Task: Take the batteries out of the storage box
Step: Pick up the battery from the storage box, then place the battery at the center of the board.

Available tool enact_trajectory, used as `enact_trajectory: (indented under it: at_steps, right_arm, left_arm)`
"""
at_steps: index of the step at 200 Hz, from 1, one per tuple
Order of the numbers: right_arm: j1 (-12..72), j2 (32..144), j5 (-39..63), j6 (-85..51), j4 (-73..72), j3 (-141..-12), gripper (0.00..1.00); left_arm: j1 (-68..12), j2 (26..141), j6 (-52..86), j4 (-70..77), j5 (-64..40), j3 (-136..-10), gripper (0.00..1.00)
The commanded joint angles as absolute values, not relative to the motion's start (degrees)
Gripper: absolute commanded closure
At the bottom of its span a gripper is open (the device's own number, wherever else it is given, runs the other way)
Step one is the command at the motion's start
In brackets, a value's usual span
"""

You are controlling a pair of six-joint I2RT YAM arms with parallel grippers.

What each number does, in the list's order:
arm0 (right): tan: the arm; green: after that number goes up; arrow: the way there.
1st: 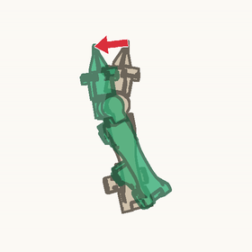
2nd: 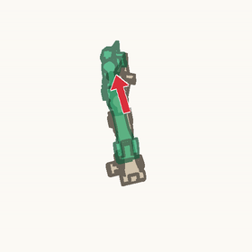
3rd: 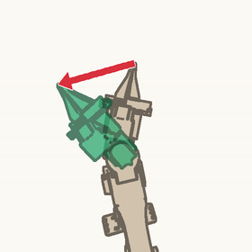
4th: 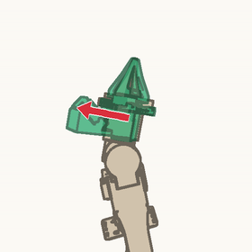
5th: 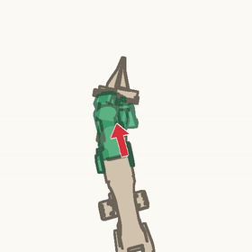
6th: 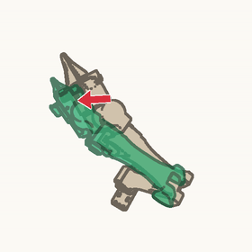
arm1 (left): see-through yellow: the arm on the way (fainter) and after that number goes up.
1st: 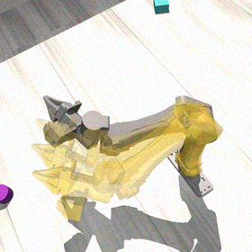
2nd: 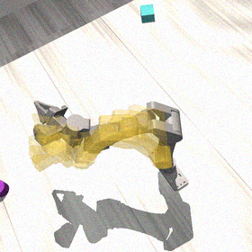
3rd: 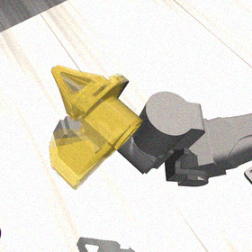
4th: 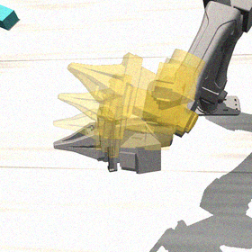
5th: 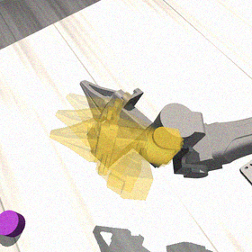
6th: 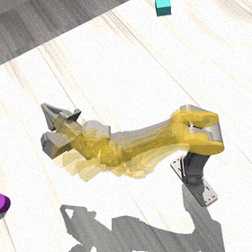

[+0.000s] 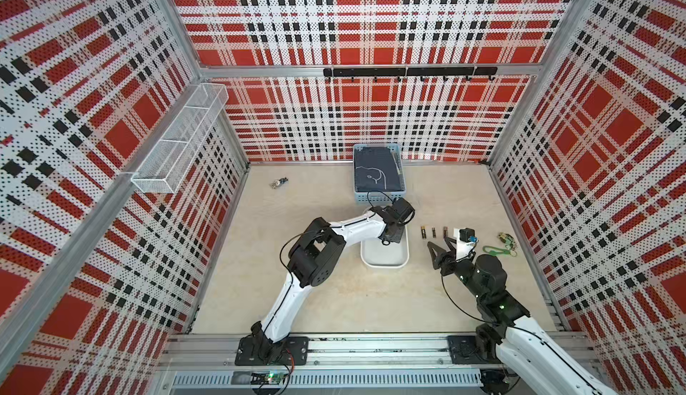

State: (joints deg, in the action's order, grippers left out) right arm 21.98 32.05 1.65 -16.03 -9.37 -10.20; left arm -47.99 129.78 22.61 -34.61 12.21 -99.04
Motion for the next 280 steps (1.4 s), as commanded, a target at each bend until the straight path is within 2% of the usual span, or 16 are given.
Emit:
enact_trajectory:
  at_steps: [1, 17, 63, 96, 161, 196, 262, 266, 280]
  right_arm:
    - [22.3, 31.1, 0.1, -16.4, -10.6, -9.6, 0.28]
    - [22.3, 31.1, 0.3, -16.3, -10.6, -9.6, 0.28]
    - [22.6, 34.3, 3.6, -16.6, -8.0, -14.4, 0.31]
    - [28.9, 39.6, -0.9, -16.4, -4.1, -22.2, 0.32]
    - [36.4, 67.4, -6.0, -22.7, 6.5, -43.8, 0.34]
    - [41.3, 81.8, -9.1, -23.0, 11.1, -58.0, 0.34]
    - [41.5, 90.2, -9.1, -23.0, 11.1, -61.6, 0.34]
    - [41.5, 91.1, -8.8, -28.6, 16.9, -62.3, 0.39]
    - [41.2, 95.0, -8.9, -33.1, 23.6, -66.6, 0.41]
  left_arm:
    - [-48.2, 131.5, 22.4, -37.4, 13.3, -99.8, 0.94]
    - [-48.2, 130.8, 22.4, -37.9, 14.0, -100.0, 1.0]
    - [-47.1, 122.6, 23.0, -38.9, 15.8, -99.8, 1.0]
    - [-43.0, 114.9, 24.2, -38.0, 15.4, -95.5, 1.0]
    - [-26.2, 102.7, 22.2, -28.6, 13.6, -72.6, 1.0]
    - [-19.7, 103.8, 18.9, -24.4, 11.7, -66.0, 1.0]
    - [-18.1, 109.8, 15.8, -21.8, 14.0, -66.1, 1.0]
    - [-18.0, 110.0, 15.7, -21.7, 14.1, -66.3, 1.0]
    - [-17.6, 110.6, 15.7, -22.1, 15.5, -66.8, 1.0]
